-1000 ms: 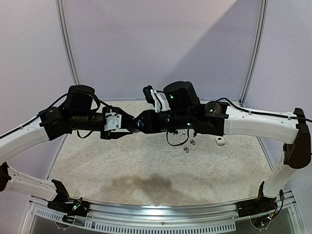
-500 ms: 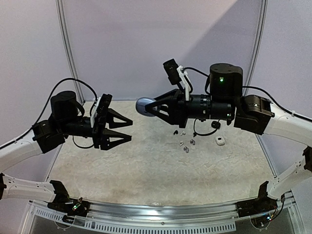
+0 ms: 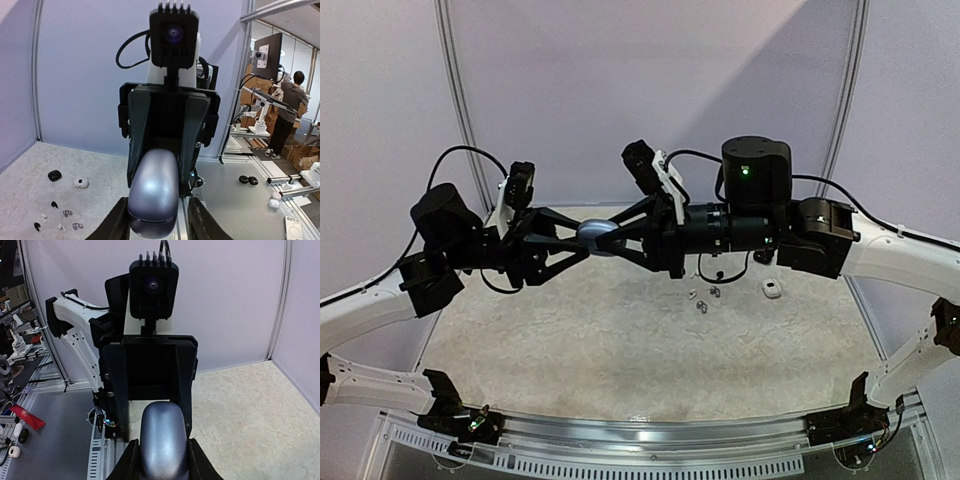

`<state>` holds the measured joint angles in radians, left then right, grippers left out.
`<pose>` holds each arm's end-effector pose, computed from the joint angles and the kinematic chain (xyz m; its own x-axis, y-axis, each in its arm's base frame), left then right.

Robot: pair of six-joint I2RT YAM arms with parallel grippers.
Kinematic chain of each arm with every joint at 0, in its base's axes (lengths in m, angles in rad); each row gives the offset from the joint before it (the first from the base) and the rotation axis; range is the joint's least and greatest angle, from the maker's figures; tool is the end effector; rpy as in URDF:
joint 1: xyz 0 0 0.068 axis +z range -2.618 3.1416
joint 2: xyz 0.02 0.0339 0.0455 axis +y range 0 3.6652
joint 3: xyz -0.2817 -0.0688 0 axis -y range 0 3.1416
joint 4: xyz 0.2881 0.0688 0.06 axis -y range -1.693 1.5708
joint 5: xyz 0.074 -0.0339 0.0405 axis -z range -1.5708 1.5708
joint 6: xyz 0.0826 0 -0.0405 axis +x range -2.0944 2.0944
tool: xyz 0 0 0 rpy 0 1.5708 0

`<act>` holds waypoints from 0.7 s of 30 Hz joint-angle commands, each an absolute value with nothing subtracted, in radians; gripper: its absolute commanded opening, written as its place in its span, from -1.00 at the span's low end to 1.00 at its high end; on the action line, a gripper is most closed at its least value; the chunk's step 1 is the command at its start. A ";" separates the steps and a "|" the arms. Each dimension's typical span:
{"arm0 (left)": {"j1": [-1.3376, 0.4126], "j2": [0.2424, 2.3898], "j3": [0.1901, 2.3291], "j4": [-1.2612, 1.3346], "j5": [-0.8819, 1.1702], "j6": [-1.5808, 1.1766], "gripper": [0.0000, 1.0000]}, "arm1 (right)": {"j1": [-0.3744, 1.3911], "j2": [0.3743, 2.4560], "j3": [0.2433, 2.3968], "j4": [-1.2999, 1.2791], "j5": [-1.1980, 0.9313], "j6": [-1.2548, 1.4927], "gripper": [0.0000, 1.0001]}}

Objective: Insert the wireless bluetooth earbuds into the charging case
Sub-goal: Pass from the right arm to the left

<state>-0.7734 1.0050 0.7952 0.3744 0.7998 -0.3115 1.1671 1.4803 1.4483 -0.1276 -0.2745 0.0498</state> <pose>0.1683 -0.2471 0.3715 -0.1928 -0.1103 -0.9750 0.9812 -0.0309 -0.1905 0.1507 0.4097 0.4204 -0.1116 -0.1394 -0.9839 -0.9860 0.1391 0.0922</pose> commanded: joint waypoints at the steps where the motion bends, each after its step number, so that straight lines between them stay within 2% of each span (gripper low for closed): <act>1: -0.790 1.014 0.787 0.420 0.823 -0.327 -0.36 | 1.177 1.494 1.480 -0.111 -0.279 0.034 -1.00; 4: -0.792 1.012 0.787 0.417 0.820 -0.324 -0.46 | 1.177 1.500 1.479 -0.100 -0.276 0.035 -1.00; 9: -0.793 1.013 0.781 0.407 0.816 -0.321 -0.12 | 1.177 1.494 1.476 -0.074 -0.276 0.033 -1.00; 13: -0.793 1.017 0.779 0.407 0.817 -0.320 -0.07 | 1.178 1.487 1.475 -0.062 -0.272 0.024 -1.00; 18: -0.794 1.018 0.782 0.398 0.814 -0.312 -0.22 | 1.177 1.488 1.471 -0.058 -0.273 0.024 -1.00; 21: -0.794 1.019 0.784 0.391 0.805 -0.305 -0.42 | 1.177 1.491 1.470 -0.051 -0.276 0.027 -1.00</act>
